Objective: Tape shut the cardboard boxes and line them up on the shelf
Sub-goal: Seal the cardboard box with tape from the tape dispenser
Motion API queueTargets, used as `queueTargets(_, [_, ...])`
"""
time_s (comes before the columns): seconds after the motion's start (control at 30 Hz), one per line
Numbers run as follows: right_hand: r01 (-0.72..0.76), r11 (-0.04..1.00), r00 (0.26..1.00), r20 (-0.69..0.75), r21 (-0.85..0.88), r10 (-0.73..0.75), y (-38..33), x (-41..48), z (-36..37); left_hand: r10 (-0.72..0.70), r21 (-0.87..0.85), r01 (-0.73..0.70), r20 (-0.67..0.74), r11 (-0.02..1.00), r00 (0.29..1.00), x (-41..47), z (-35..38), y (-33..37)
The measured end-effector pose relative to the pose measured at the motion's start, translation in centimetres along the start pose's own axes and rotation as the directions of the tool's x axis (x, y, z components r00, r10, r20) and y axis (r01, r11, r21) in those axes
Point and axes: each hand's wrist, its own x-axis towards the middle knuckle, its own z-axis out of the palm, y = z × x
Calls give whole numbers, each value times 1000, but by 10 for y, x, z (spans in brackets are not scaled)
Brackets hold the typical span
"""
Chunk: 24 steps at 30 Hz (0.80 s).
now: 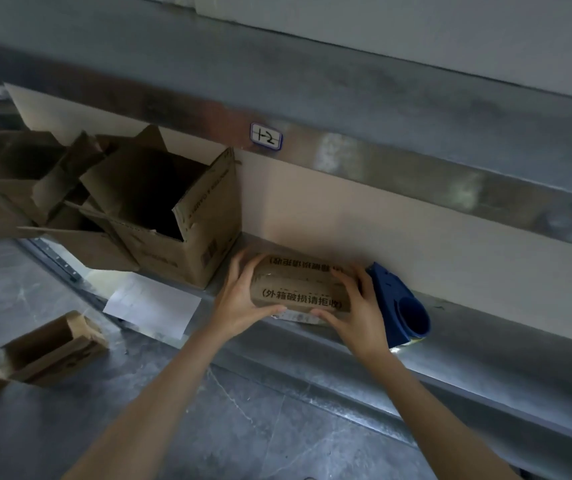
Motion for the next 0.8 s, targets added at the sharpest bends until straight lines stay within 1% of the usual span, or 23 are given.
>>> queueTargets(0.13, [-184,983,980,-83,5,183,-8,-12,6,16,-19,-17,-3,1000,1000,-10,-5,-7])
queueTargets(0.2, [-257,966,964,-68,26,258,-13,-17,9,9,-28,-8,13,1000,1000,-13,-6,-7])
queueTargets(0.27, [-296,952,954,-28,72,298,-17,-22,11,-13,-25,14,28,1000,1000,-12,-8,-8])
queueTargets(0.37, [-316,943,946,-35,109,321,-24,-28,8,-2,-32,4,64,999,998,-12,-14,-8])
queueTargets(0.47, [-299,948,947,-89,106,309,-35,-33,0,43,-54,-39,88,998,995,-10,-24,-7])
queueTargets(0.63, [-263,959,941,-192,103,279,-54,-39,-23,145,-66,-140,79,988,986,-3,-37,15])
queueTargets(0.8, [-262,958,903,-321,117,286,-56,-50,-65,279,-70,-272,121,960,953,8,-35,57])
